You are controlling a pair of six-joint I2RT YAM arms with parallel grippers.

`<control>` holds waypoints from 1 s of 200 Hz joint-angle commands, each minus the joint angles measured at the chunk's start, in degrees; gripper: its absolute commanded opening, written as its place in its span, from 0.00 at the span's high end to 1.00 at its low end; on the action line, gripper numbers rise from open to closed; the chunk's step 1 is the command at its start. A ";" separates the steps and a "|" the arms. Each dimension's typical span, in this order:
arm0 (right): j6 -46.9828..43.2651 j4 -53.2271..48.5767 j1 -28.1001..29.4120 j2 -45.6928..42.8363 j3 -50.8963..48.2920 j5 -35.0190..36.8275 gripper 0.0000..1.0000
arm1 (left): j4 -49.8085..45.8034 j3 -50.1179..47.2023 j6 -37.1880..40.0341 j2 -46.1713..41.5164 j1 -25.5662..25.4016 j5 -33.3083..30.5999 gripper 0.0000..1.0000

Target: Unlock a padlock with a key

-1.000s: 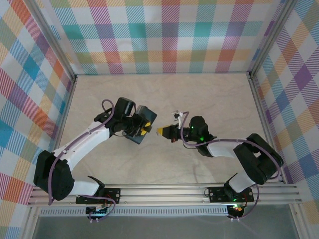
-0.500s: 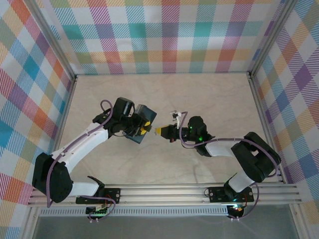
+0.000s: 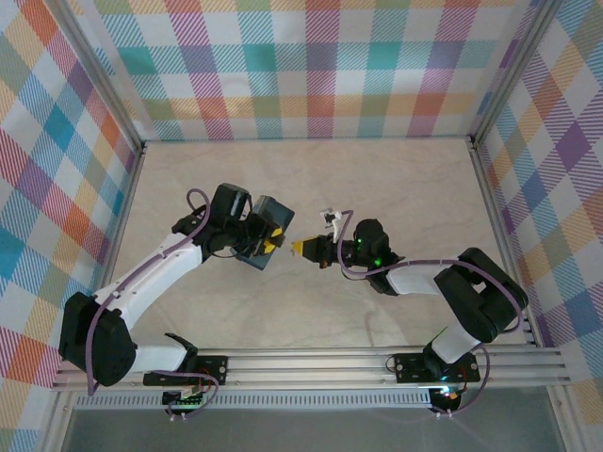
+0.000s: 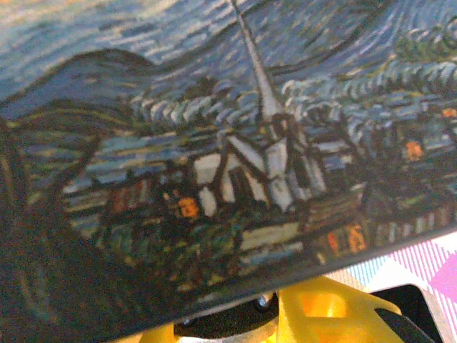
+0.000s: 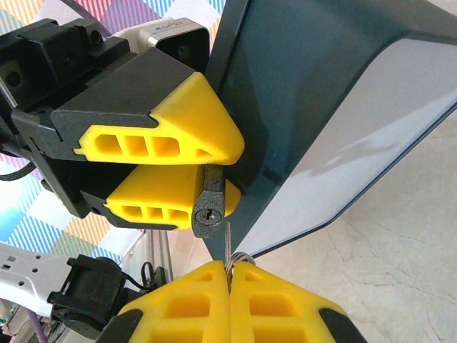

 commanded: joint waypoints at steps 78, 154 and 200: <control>-0.12 2.27 1.36 -0.03 2.44 -2.74 1.00 | 1.88 -0.71 1.04 -2.36 1.42 0.23 0.88; -0.04 2.04 1.30 0.73 3.02 -1.45 1.00 | 2.18 -0.98 0.77 -2.85 1.42 0.29 0.88; 0.39 2.84 1.32 1.66 3.07 -1.08 1.00 | 2.62 -0.95 0.52 -2.78 1.42 0.40 0.88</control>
